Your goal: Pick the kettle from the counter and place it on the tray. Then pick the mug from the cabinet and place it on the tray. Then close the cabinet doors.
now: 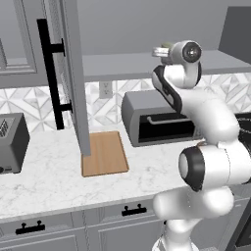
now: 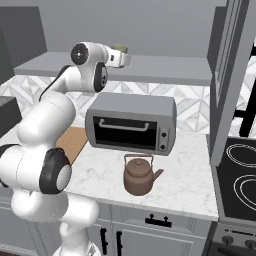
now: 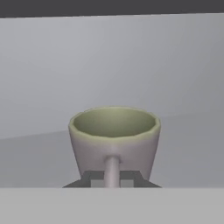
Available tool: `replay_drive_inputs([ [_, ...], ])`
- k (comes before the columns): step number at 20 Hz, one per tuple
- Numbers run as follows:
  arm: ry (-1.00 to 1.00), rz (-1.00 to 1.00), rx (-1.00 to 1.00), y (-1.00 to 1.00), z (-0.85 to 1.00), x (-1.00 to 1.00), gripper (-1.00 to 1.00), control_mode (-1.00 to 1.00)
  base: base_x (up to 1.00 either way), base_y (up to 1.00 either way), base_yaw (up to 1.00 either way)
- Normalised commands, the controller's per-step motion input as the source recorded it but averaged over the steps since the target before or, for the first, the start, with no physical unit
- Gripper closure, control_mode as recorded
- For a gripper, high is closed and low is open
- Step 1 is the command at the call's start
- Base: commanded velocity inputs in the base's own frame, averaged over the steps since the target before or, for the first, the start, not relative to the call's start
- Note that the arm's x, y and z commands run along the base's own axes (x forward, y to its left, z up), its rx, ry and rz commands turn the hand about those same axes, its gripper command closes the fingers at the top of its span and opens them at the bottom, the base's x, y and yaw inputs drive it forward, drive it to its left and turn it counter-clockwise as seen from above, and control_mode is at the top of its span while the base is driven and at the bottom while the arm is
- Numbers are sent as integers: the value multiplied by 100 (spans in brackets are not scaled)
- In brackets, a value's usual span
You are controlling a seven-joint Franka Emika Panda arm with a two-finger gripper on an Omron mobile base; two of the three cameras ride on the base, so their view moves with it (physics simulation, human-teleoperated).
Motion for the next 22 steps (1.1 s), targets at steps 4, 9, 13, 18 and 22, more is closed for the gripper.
replay_drive_inputs([
  [4, -9, -2, 1, 39, 0, -100, 100, -100, 0, 0, 0],
  [9, -2, -7, 0, 68, 0, -91, 100, -100, 0, 0, 0],
  [13, 0, -14, -1, 98, 0, -72, 100, -100, 0, 0, 0],
  [18, 4, -15, -2, 80, -8, -68, 100, -100, 0, 0, 0],
  [22, 10, -16, 0, 59, -16, -70, 100, -100, 0, 0, 0],
])
